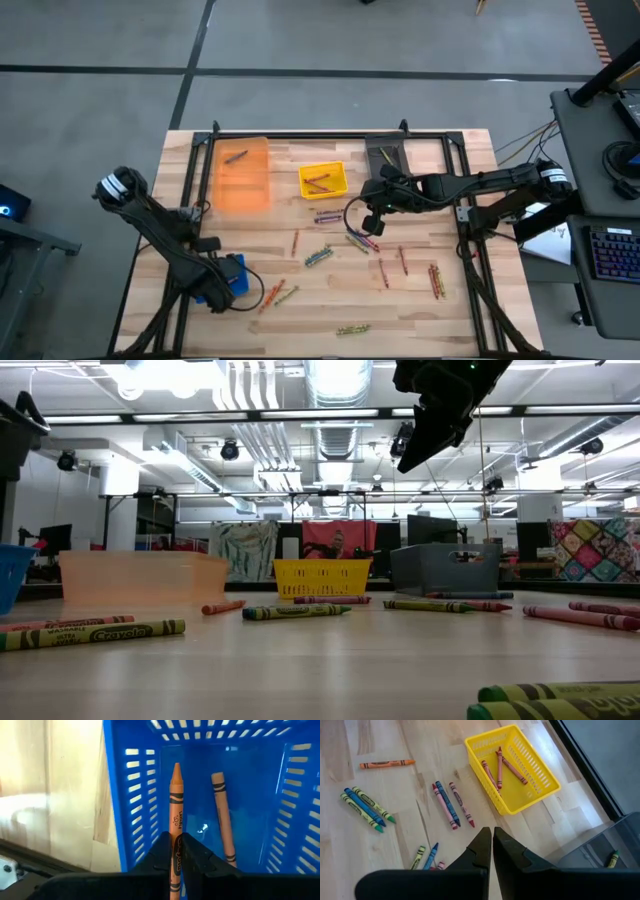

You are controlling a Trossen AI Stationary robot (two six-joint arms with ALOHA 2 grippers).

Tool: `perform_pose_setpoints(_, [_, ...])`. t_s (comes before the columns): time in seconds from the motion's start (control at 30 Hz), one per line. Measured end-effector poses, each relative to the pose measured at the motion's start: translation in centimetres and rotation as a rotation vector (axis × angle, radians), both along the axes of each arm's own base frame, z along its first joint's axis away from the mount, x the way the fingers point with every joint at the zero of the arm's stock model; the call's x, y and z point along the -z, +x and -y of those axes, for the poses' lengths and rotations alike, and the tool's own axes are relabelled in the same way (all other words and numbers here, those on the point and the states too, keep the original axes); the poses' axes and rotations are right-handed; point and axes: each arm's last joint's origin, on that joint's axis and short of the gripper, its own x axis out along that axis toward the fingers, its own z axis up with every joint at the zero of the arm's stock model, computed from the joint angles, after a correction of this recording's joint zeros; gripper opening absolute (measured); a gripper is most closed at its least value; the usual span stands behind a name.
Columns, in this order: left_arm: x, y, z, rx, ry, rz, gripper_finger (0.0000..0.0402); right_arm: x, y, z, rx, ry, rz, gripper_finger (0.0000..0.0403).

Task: Sort crayons
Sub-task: Put the orange crayon into the blue bin

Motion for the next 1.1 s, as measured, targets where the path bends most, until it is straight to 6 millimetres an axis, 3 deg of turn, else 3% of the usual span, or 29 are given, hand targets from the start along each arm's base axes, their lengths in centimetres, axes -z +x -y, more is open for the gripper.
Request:
perform_pose_setpoints(0.8, [1.2, -0.1, -0.1, -0.005, 0.005, 0.021, 0.0000, 0.0, 0.0, 0.0, 0.000, 0.000, 0.003, 0.0009])
perform_pose_setpoints(1.1, [1.7, -0.4, -0.5, -0.017, 0.016, -0.002, 0.0048, 0.0, 0.0, 0.0, 0.000, 0.000, 0.003, 0.0009])
